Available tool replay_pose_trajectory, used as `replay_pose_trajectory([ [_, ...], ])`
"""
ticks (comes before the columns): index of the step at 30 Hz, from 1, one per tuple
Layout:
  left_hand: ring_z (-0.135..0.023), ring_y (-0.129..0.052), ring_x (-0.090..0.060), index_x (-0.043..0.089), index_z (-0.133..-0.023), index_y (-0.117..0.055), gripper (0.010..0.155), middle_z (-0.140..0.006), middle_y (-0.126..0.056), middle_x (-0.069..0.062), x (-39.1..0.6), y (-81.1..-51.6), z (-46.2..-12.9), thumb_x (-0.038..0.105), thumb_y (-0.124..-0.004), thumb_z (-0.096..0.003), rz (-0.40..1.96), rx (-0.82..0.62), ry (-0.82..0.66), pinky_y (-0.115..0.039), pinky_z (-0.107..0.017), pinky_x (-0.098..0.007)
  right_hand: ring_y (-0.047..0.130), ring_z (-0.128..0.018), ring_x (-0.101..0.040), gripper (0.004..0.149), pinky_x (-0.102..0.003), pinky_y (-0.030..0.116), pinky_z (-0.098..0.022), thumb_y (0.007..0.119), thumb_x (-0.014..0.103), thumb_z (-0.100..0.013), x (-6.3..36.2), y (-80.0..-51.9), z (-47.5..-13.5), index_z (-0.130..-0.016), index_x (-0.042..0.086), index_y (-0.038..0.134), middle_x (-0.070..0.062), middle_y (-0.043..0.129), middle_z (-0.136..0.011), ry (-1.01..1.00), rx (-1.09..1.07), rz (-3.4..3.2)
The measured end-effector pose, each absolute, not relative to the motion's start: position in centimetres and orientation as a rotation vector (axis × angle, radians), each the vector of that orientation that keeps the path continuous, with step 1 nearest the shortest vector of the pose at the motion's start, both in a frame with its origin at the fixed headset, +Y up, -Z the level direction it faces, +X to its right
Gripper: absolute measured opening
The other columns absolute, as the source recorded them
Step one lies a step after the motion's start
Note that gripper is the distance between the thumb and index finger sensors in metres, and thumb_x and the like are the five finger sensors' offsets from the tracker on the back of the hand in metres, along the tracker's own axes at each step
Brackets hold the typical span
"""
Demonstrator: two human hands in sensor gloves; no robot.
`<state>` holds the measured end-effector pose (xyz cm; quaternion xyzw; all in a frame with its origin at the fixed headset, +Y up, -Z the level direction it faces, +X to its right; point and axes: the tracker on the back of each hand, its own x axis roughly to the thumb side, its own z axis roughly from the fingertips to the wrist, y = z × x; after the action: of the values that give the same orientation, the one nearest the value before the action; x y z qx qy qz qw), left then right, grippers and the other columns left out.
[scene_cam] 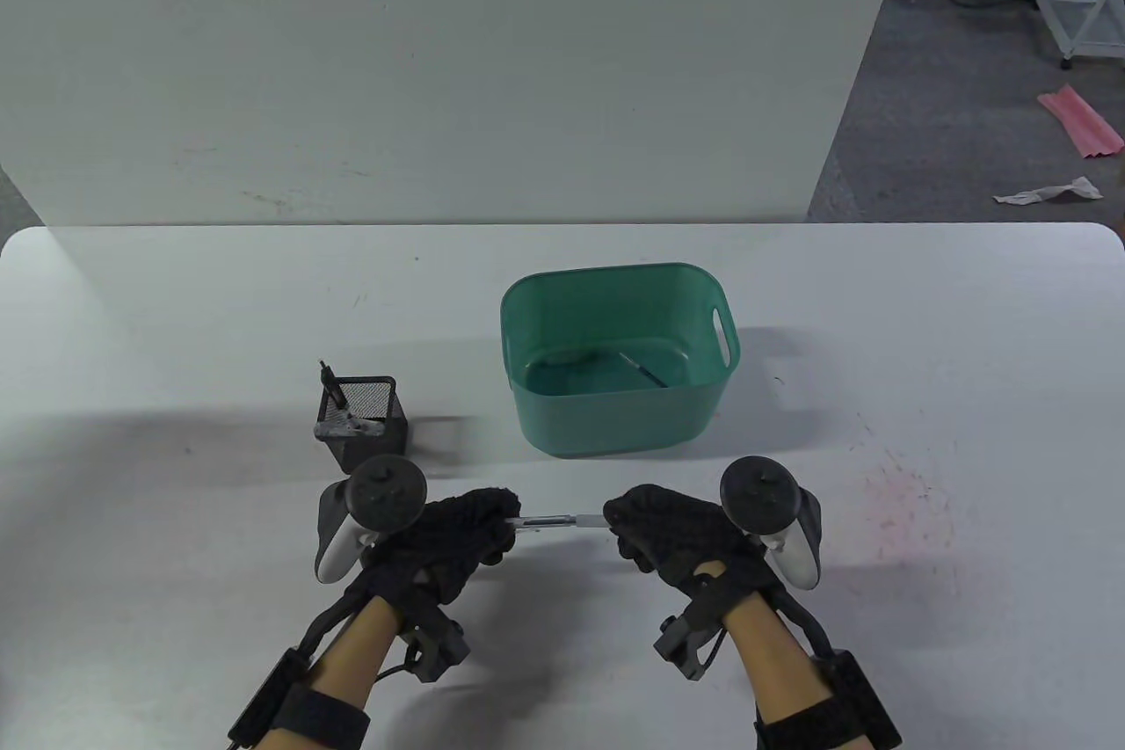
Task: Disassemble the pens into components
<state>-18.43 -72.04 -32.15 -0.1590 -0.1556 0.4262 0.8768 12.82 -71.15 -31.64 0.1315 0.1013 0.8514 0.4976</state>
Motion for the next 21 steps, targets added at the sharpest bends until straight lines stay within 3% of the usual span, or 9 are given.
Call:
replay_pose_trajectory([
  [14, -0.066, -0.105, -0.023, 0.026, -0.098, -0.074, 0.047, -0.084, -0.096, -0.006, -20.3, -72.1, -32.6, 0.035, -0.076, -0.0516, 0.956, -0.317, -0.247, -0.086, -0.055, -0.052, 0.092, -0.058, -0.032, 0.048, -0.05, 0.081, -0.044, 0.078, 0.044, -0.056, 14.4, -70.7, -31.6, -0.091, 0.01, 0.075, -0.014, 0.089, -0.074, 0.055, 0.261, 2.03],
  [21, -0.067, -0.104, -0.024, 0.026, -0.098, -0.073, 0.047, -0.085, -0.095, -0.006, -21.3, -71.4, -32.6, 0.035, -0.075, -0.052, 0.934, -0.264, -0.209, -0.085, -0.056, -0.053, 0.092, -0.057, -0.029, 0.045, -0.048, 0.082, -0.043, 0.079, 0.033, -0.056, 15.1, -69.9, -31.9, -0.094, 0.01, 0.071, -0.013, 0.088, -0.075, -0.089, 0.211, 2.071],
])
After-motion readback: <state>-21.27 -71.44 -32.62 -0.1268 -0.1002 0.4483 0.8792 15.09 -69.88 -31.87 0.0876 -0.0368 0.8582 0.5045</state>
